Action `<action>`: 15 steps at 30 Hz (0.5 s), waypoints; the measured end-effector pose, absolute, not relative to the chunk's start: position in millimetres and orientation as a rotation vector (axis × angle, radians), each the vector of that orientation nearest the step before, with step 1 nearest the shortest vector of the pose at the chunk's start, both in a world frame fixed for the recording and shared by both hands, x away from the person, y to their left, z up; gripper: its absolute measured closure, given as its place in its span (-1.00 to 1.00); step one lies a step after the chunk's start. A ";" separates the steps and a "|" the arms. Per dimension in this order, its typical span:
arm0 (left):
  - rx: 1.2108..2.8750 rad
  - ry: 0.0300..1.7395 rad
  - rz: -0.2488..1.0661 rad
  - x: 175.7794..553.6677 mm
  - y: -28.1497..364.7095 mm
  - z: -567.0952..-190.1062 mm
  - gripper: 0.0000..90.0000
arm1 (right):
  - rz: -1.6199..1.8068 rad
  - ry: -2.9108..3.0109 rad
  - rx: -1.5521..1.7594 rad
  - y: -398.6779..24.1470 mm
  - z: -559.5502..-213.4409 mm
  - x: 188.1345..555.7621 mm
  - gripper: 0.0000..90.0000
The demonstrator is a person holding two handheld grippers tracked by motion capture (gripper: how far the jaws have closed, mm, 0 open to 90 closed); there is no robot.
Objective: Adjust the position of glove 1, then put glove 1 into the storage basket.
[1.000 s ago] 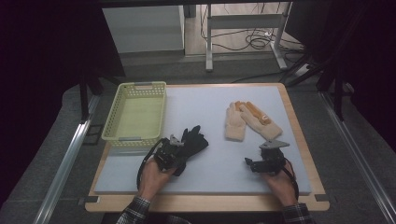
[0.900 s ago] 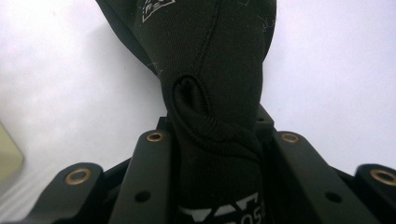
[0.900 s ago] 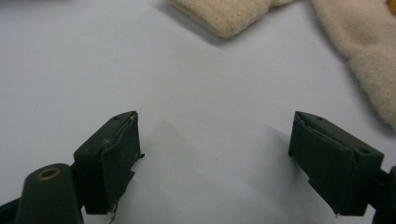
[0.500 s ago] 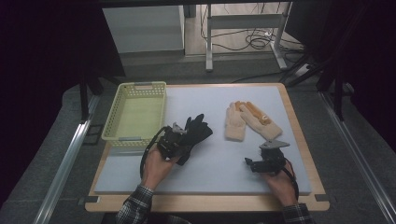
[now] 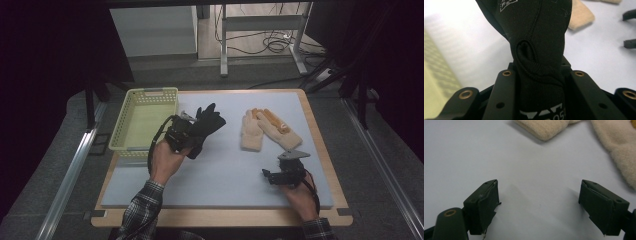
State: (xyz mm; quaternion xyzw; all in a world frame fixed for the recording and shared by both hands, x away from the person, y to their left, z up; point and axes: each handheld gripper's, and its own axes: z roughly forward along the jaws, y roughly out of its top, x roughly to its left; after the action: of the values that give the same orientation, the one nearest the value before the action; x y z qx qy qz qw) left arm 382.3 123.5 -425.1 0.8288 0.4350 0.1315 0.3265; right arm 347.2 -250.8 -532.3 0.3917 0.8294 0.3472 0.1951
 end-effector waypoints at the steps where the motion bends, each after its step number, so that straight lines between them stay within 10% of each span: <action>1: 2.169 1.149 0.350 383.9 126.2 -423.5 0.56 | 0.973 2.324 1.096 -250.9 -532.4 347.3 -0.64; 15: 2.112 1.254 0.388 396.6 170.6 -414.2 0.56 | 0.973 2.324 1.096 -250.9 -532.4 347.3 -0.64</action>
State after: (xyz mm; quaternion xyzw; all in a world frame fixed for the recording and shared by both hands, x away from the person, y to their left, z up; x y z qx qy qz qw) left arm 396.6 170.6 -414.2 0.8042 0.4776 0.1477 0.3215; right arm 347.3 -250.9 -532.4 0.3910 0.8295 0.3474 0.1957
